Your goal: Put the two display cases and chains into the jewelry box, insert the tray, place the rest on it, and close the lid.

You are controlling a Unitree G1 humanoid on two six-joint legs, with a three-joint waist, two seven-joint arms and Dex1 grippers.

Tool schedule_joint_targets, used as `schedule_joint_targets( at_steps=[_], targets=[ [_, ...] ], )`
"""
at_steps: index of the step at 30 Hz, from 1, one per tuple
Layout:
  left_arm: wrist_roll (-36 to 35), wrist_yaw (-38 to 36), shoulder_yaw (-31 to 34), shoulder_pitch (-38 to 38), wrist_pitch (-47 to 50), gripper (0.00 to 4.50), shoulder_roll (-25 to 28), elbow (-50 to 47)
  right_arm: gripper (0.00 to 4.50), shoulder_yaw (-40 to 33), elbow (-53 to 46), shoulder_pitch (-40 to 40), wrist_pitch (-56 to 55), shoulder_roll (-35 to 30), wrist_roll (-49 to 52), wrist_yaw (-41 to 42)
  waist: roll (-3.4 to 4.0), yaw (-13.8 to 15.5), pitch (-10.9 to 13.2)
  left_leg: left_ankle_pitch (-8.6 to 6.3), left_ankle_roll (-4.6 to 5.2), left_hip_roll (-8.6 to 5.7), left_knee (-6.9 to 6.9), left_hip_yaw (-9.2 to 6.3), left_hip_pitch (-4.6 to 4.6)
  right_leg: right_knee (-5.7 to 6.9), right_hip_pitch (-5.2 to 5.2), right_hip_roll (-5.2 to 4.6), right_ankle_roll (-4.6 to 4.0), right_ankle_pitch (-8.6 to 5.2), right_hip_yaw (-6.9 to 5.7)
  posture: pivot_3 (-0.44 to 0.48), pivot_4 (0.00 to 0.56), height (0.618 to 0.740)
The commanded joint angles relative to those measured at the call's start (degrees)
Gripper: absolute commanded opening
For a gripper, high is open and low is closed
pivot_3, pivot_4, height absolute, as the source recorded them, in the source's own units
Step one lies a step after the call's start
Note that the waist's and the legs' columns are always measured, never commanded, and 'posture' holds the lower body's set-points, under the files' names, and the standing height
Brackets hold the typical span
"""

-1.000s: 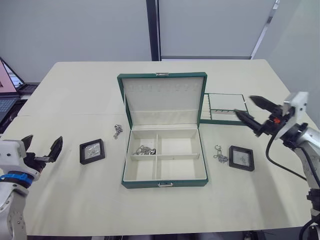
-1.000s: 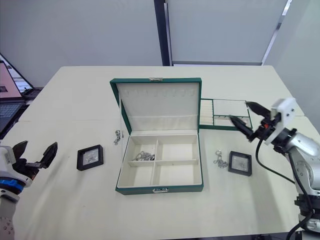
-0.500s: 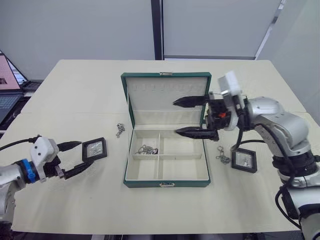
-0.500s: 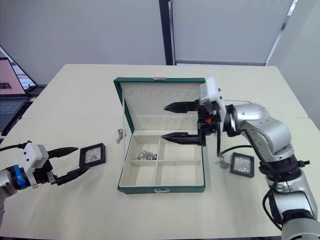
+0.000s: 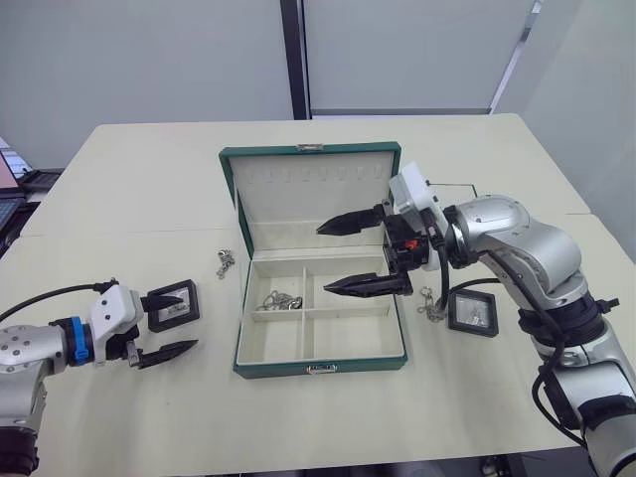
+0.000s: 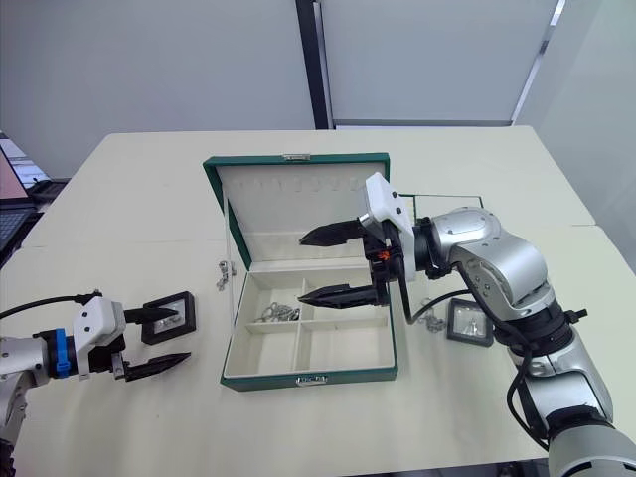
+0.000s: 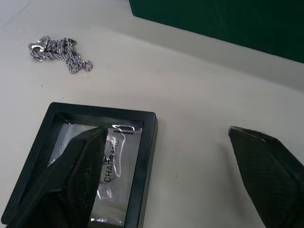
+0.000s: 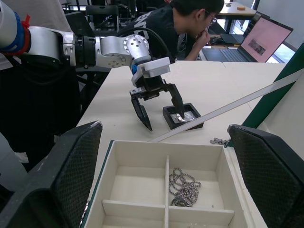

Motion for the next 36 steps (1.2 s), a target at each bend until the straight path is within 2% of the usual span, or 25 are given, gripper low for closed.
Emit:
schedule_joint_targets(
  at_steps=[1,9,11,26,32,36],
  targets=[
    [0.3,0.2,0.6,-0.8,-1.5,2.98,1.7,0.8,4.5,-1.3,-2.2,-0.2,-0.4,0.2,0.1,0.1,0.0,0.0,0.0,0.0,0.0,-0.01,0.0,-0.04,0.0,0.01,0.0,0.0,0.0,0.0,0.0,0.0,0.15,0.74],
    [0.9,1.0,0.2,-1.2,-2.1,0.42,1.4,1.8,4.5,-1.6,-2.9,0.3,0.0,0.3,0.2,-0.4,0.01,-0.3,0.0,0.0,0.0,-0.09,0.0,-0.38,0.0,0.1,-0.01,0.04,0.0,0.0,-0.06,0.0,0.15,0.74],
    [0.9,1.1,0.1,-1.3,-2.2,0.02,1.3,2.1,4.5,-1.6,-2.8,0.3,0.0,0.3,0.2,-0.5,0.01,-0.3,0.0,0.0,0.0,-0.1,0.0,-0.4,0.01,0.1,-0.01,0.04,0.0,0.0,-0.07,0.0,0.15,0.74],
    [-0.9,1.0,1.4,-2.0,-0.3,0.02,2.0,1.1,4.5,-2.4,-2.1,-0.3,-0.2,0.8,0.5,0.0,0.01,-0.3,0.0,0.0,0.0,-0.12,0.0,-0.52,0.01,0.17,-0.02,0.05,0.0,0.0,-0.12,0.0,0.15,0.74],
    [-7.5,-0.3,6.7,1.6,10.4,0.02,6.3,-14.7,4.5,-4.9,-2.7,-0.2,0.8,-0.1,2.0,0.0,-0.01,-0.4,0.0,0.0,-0.01,-0.11,0.0,-0.75,-0.02,0.16,-0.01,0.04,0.0,0.0,-0.15,0.0,0.15,0.74],
    [-14.0,-1.3,13.0,5.5,23.4,0.02,11.6,-26.7,4.5,-7.8,-3.2,0.9,1.4,-2.1,3.6,0.6,0.06,-0.4,0.1,0.0,0.0,-0.09,-0.04,-0.83,-0.01,0.13,-0.01,0.05,0.0,0.0,-0.1,0.0,0.15,0.74]
  ],
)
